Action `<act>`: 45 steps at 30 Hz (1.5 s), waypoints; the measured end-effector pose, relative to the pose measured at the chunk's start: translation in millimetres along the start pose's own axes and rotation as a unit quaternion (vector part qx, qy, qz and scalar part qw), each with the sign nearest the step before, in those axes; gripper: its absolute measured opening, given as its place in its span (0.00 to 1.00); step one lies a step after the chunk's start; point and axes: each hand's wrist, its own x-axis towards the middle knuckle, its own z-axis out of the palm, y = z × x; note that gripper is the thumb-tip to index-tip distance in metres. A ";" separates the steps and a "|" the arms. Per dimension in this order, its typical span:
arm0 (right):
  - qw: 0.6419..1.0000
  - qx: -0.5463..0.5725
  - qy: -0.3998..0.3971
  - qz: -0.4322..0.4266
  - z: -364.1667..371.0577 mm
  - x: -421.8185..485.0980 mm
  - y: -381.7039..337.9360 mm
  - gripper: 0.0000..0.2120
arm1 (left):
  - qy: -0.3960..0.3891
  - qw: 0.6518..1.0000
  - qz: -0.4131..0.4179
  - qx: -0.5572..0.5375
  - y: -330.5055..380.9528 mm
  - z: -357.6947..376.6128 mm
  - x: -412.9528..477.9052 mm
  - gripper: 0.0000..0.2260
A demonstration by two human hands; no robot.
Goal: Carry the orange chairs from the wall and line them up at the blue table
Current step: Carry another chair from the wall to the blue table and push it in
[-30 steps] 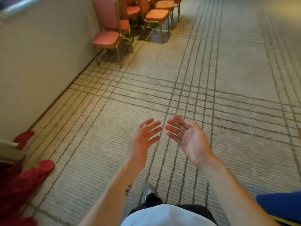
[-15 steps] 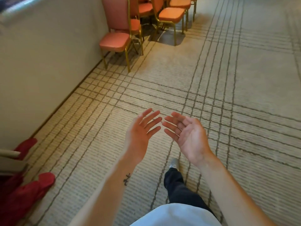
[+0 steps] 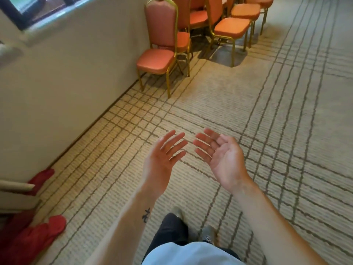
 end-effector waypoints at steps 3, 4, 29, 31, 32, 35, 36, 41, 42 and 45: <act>1.000 -0.019 -0.005 0.008 5.4 52.5 -12.2 0.23 | 0.013 1.000 -0.009 -0.009 13.6 2.5 50.6 0.19; 1.000 -0.018 -0.003 0.012 9.0 73.5 -15.5 0.23 | 0.016 1.000 -0.008 -0.017 18.9 2.6 72.0 0.19; 0.998 -0.061 0.029 0.013 104.6 493.7 -145.5 0.23 | 0.010 0.999 -0.035 -0.041 167.6 42.2 503.7 0.19; 0.998 -0.059 0.029 0.021 101.5 534.9 -160.7 0.23 | 0.013 0.999 -0.028 -0.033 171.3 51.6 541.8 0.19; 0.998 -0.057 0.028 0.023 100.7 556.0 -168.9 0.23 | 0.017 0.999 -0.021 -0.033 174.4 56.7 560.6 0.19; 0.998 -0.050 0.016 0.037 106.8 622.1 -201.5 0.23 | 0.039 0.998 -0.014 -0.042 189.2 74.7 620.6 0.19; 0.998 -0.049 0.007 0.041 109.3 646.0 -215.0 0.23 | 0.039 0.998 -0.015 -0.045 195.6 83.3 642.1 0.19; 0.997 -0.056 -0.022 0.057 117.7 730.2 -261.7 0.23 | 0.044 0.998 -0.007 -0.049 222.1 115.4 720.6 0.21; 0.996 -0.057 -0.022 0.058 117.6 742.6 -268.5 0.23 | 0.042 0.998 -0.003 -0.052 227.0 120.3 732.5 0.21; 0.997 -0.033 -0.012 0.066 117.5 788.3 -287.5 0.23 | 0.054 0.997 0.001 -0.059 241.7 128.4 775.3 0.23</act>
